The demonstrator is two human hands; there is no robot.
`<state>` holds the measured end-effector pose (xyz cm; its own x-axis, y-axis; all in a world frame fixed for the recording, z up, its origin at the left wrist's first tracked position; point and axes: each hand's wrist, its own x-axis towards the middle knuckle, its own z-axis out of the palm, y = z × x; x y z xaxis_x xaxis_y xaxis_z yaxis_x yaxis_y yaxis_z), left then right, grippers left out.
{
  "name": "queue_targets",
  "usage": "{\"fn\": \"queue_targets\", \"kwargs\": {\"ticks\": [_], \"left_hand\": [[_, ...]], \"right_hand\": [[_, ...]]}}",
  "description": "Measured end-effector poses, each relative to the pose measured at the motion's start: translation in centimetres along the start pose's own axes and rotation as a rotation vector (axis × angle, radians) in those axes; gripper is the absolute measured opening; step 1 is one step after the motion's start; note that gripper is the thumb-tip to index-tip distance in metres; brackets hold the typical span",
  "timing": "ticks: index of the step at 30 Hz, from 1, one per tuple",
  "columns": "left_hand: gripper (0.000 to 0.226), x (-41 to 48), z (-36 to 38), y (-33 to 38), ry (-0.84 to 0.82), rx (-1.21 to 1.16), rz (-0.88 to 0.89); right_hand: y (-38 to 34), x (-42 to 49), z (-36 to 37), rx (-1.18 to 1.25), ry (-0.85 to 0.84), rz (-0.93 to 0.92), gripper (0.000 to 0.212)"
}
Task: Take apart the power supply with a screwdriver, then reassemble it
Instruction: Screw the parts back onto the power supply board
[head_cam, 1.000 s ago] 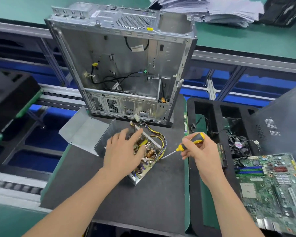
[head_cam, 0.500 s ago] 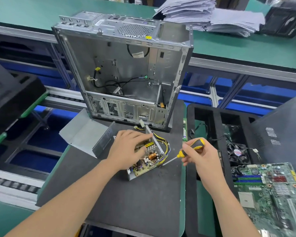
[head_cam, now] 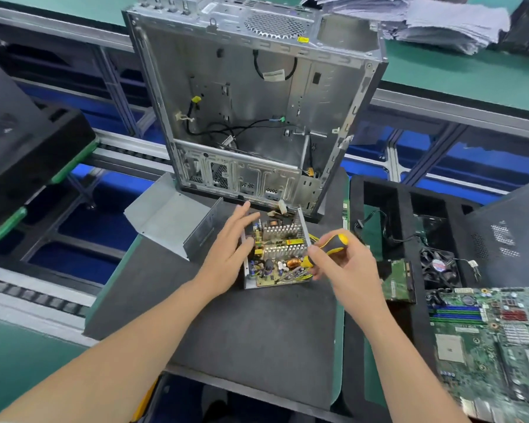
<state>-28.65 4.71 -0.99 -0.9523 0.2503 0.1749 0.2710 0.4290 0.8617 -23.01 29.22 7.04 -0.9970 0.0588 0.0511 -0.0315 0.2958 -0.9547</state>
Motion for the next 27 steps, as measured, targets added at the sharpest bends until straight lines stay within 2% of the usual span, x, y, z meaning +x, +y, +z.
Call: {"fn": "queue_targets", "kwargs": {"ticks": [3, 7, 10, 12, 17, 27], "left_hand": [[0.065, -3.0, 0.2, -0.9, -0.034, -0.121, 0.011], [0.093, -5.0, 1.1, -1.4, -0.084, -0.191, -0.063], [0.125, -5.1, 2.3, -1.7, -0.104, 0.053, -0.103], [0.134, -5.0, 3.1, -2.0, -0.052, 0.216, -0.127], [0.130, -4.7, 3.6, -2.5, -0.001, 0.254, -0.109], [0.127, -4.4, 3.0, -2.1, -0.032, 0.250, -0.115]], "right_hand": [[-0.5, 0.0, 1.1, -0.052, -0.034, -0.009, 0.013], [-0.7, 0.0, 2.0, -0.156, -0.076, -0.025, 0.013], [-0.6, -0.3, 2.8, -0.226, -0.111, -0.073, 0.014], [-0.4, -0.4, 3.2, -0.281, -0.117, -0.107, 0.015], [0.4, -0.7, 4.1, -0.326, -0.105, -0.105, 0.013], [0.7, -0.9, 4.9, -0.346, -0.130, -0.142, 0.020]]}}
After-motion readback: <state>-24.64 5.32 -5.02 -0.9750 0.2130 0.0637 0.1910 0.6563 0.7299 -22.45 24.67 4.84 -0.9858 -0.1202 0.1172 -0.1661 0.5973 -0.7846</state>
